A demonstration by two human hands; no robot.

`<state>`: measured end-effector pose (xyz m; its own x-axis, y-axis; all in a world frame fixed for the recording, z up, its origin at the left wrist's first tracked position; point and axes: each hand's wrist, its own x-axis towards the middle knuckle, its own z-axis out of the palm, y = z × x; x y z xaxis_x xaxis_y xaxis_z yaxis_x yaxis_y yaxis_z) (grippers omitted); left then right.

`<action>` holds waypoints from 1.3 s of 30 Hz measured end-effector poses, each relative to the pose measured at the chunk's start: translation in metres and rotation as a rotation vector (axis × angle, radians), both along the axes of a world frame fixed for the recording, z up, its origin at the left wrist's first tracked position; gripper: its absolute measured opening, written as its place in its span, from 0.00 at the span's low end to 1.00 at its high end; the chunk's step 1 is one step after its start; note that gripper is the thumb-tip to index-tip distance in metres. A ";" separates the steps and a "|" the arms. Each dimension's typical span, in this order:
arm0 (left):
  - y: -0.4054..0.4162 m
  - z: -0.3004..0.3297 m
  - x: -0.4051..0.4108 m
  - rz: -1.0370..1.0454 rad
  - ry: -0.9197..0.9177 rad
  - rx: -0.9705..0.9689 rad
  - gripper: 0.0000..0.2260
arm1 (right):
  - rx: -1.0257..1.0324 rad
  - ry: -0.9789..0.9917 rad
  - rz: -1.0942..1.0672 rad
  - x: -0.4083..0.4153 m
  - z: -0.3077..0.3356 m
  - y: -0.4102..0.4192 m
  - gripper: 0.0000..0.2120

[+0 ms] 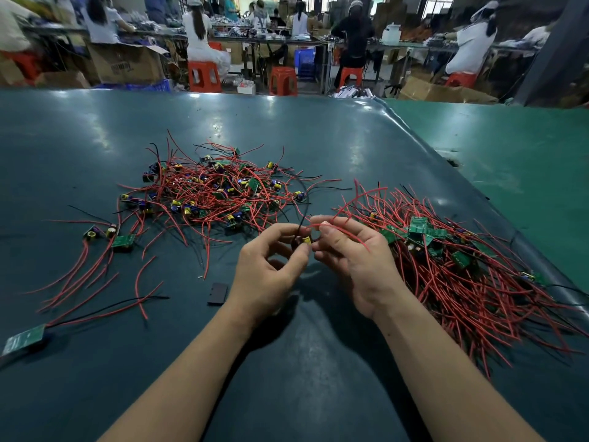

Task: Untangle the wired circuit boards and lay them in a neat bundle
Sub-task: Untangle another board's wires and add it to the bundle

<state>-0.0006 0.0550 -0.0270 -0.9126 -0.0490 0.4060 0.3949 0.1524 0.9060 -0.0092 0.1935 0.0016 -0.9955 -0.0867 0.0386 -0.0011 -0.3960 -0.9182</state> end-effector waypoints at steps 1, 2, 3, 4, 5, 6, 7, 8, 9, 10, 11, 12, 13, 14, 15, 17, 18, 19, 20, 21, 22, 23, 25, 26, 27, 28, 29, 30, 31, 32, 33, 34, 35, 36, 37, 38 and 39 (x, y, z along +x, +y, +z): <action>0.001 -0.001 0.000 0.008 0.008 0.000 0.07 | -0.037 -0.024 -0.014 0.000 0.000 -0.001 0.06; 0.002 -0.001 -0.001 0.020 0.012 0.017 0.05 | -0.077 -0.053 -0.032 0.000 0.000 -0.002 0.06; 0.002 -0.002 -0.003 0.033 0.012 0.049 0.03 | -0.103 -0.081 -0.052 -0.001 0.000 -0.002 0.05; 0.003 -0.002 -0.004 0.046 0.005 0.087 0.01 | -0.115 -0.106 -0.070 -0.001 0.000 -0.002 0.04; 0.002 -0.002 -0.005 0.066 -0.003 0.122 0.02 | -0.128 -0.130 -0.082 -0.002 0.000 -0.001 0.04; 0.002 -0.002 -0.006 0.085 -0.015 0.156 0.03 | -0.144 -0.153 -0.091 -0.002 0.000 -0.001 0.03; 0.002 -0.002 -0.008 0.099 -0.030 0.193 0.04 | -0.161 -0.173 -0.099 -0.002 0.000 0.000 0.03; 0.002 -0.002 -0.009 0.112 -0.053 0.238 0.04 | -0.173 -0.191 -0.109 -0.002 -0.001 -0.001 0.03; 0.001 -0.001 -0.010 0.126 -0.071 0.286 0.04 | -0.181 -0.207 -0.119 -0.001 -0.003 -0.001 0.03; 0.000 0.000 -0.011 0.138 -0.080 0.335 0.04 | -0.190 -0.222 -0.130 -0.001 -0.004 -0.002 0.03; -0.001 0.001 -0.013 0.149 -0.080 0.379 0.04 | -0.195 -0.236 -0.138 0.000 -0.005 -0.003 0.03; -0.002 0.001 -0.013 0.153 -0.083 0.417 0.04 | -0.195 -0.252 -0.146 0.001 -0.006 -0.004 0.02; -0.003 0.002 -0.012 0.148 -0.082 0.449 0.04 | -0.199 -0.268 -0.155 0.002 -0.007 -0.004 0.02; -0.003 0.001 -0.012 0.135 -0.078 0.471 0.03 | -0.212 -0.286 -0.169 0.002 -0.007 -0.004 0.02; -0.002 0.001 -0.010 0.123 -0.072 0.474 0.02 | -0.236 -0.307 -0.188 0.002 -0.007 -0.003 0.02; -0.001 -0.001 -0.008 0.104 -0.063 0.443 0.03 | -0.310 -0.344 -0.231 0.002 -0.005 -0.001 0.02; -0.001 -0.001 -0.006 0.096 -0.067 0.438 0.03 | -0.349 -0.350 -0.245 0.001 -0.004 0.001 0.01; -0.001 -0.001 -0.005 0.085 -0.071 0.445 0.03 | -0.380 -0.345 -0.247 0.001 -0.004 0.002 0.01; -0.001 0.000 -0.004 0.074 -0.074 0.456 0.03 | -0.388 -0.334 -0.235 0.001 -0.003 0.001 0.01; -0.002 0.001 -0.003 0.064 -0.076 0.464 0.03 | -0.367 -0.322 -0.206 0.002 -0.004 0.000 0.02; -0.002 0.002 -0.002 0.055 -0.078 0.467 0.03 | -0.325 -0.313 -0.166 0.004 -0.004 -0.003 0.03; -0.002 0.003 -0.001 0.047 -0.079 0.460 0.04 | -0.280 -0.309 -0.130 0.006 -0.006 -0.006 0.04; -0.002 0.005 0.000 0.027 -0.095 0.432 0.06 | -0.208 -0.304 -0.114 0.009 -0.008 -0.011 0.04; -0.001 0.006 0.000 0.005 -0.111 0.424 0.08 | -0.178 -0.294 -0.129 0.009 -0.009 -0.012 0.04; -0.001 0.006 0.001 -0.019 -0.129 0.412 0.10 | -0.148 -0.281 -0.140 0.008 -0.010 -0.011 0.04; -0.001 0.007 0.001 -0.039 -0.147 0.390 0.11 | -0.120 -0.269 -0.141 0.007 -0.010 -0.010 0.04; 0.000 0.007 0.002 -0.053 -0.166 0.364 0.12 | -0.095 -0.258 -0.136 0.007 -0.010 -0.010 0.03; 0.001 0.007 0.002 -0.062 -0.188 0.350 0.12 | -0.073 -0.244 -0.139 0.006 -0.010 -0.010 0.03; 0.001 0.007 0.002 -0.066 -0.213 0.357 0.11 | -0.058 -0.229 -0.159 0.006 -0.011 -0.011 0.02; 0.002 0.008 0.001 -0.070 -0.240 0.387 0.10 | -0.055 -0.212 -0.191 0.006 -0.011 -0.012 0.02; 0.001 0.008 0.000 -0.079 -0.264 0.427 0.09 | -0.061 -0.199 -0.228 0.006 -0.011 -0.013 0.03; 0.000 0.009 -0.001 -0.095 -0.283 0.461 0.08 | -0.070 -0.192 -0.256 0.007 -0.011 -0.014 0.04; -0.001 0.010 -0.002 -0.109 -0.299 0.474 0.07 | -0.074 -0.188 -0.271 0.007 -0.011 -0.013 0.04; -0.002 0.010 -0.004 -0.115 -0.313 0.467 0.07 | -0.073 -0.183 -0.272 0.007 -0.011 -0.013 0.05; -0.002 0.010 -0.005 -0.109 -0.331 0.447 0.07 | -0.062 -0.175 -0.268 0.007 -0.011 -0.013 0.05; -0.002 0.011 -0.007 -0.089 -0.351 0.424 0.08 | -0.035 -0.160 -0.262 0.007 -0.011 -0.012 0.05; -0.001 0.011 -0.008 -0.061 -0.370 0.405 0.10 | 0.013 -0.133 -0.255 0.007 -0.012 -0.011 0.06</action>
<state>-0.0091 0.0542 -0.0157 -0.9969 -0.0770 0.0178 0.0365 -0.2501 0.9675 -0.0021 0.1829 -0.0100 -0.9814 0.1676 -0.0935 0.0218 -0.3867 -0.9219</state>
